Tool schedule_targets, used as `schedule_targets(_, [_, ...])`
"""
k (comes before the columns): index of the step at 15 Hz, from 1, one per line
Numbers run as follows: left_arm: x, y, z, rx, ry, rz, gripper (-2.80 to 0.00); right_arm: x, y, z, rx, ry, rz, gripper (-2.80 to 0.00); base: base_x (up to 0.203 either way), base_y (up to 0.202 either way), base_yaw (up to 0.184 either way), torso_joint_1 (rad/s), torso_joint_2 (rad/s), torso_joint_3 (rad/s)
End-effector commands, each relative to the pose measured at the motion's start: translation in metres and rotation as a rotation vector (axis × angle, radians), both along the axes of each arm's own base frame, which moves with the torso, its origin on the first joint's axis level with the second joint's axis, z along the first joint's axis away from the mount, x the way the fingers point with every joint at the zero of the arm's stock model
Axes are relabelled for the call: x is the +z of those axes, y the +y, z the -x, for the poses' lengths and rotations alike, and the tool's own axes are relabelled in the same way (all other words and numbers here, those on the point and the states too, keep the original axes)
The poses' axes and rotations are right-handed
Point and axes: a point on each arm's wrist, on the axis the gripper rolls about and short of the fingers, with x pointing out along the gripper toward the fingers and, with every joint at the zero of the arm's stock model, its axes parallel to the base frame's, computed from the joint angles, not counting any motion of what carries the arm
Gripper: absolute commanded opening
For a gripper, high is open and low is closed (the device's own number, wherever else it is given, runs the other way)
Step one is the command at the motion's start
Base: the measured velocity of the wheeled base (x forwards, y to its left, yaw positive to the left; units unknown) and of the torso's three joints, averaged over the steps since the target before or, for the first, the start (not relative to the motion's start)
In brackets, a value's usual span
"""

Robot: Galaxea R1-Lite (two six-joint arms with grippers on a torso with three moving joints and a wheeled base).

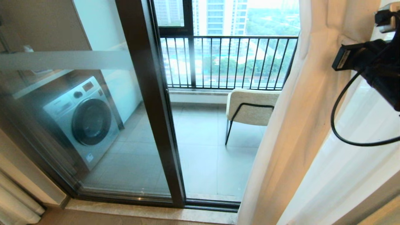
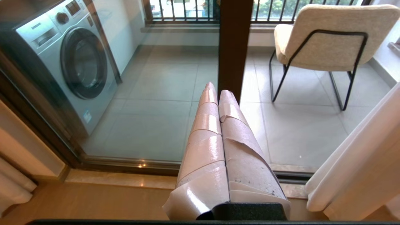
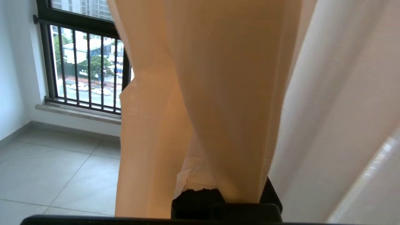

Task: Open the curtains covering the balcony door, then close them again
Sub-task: Pull the inner curtains open on both sides

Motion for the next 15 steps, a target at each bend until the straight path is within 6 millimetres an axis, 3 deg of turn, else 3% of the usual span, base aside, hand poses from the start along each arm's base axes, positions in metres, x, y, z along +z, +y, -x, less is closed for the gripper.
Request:
schedule_targets(1, [-0.0002,0.0000,0.0000,0.001,0.001,0.000,-2.80,0.0051,-0.0010,0.0007,-0.005,-0.023,-0.002,-2.80,0.000,-0.184,-0.001,0.006,0.00,0.000])
schedule_targets(4, [-0.0002,0.0000,0.0000,0.001,0.001,0.000,-2.80,0.0146,-0.0010,0.0012,-0.004,-0.058,-0.009,-2.80,0.000,-0.183,0.001,0.004,0.00,0.001])
schedule_targets(15, [-0.0002,0.0000,0.0000,0.001,0.001,0.000,-2.80,0.0125,-0.0011,0.0016,-0.005,-0.050,-0.008,-2.80,0.000,-0.190,-0.001,-0.001,0.00,0.003])
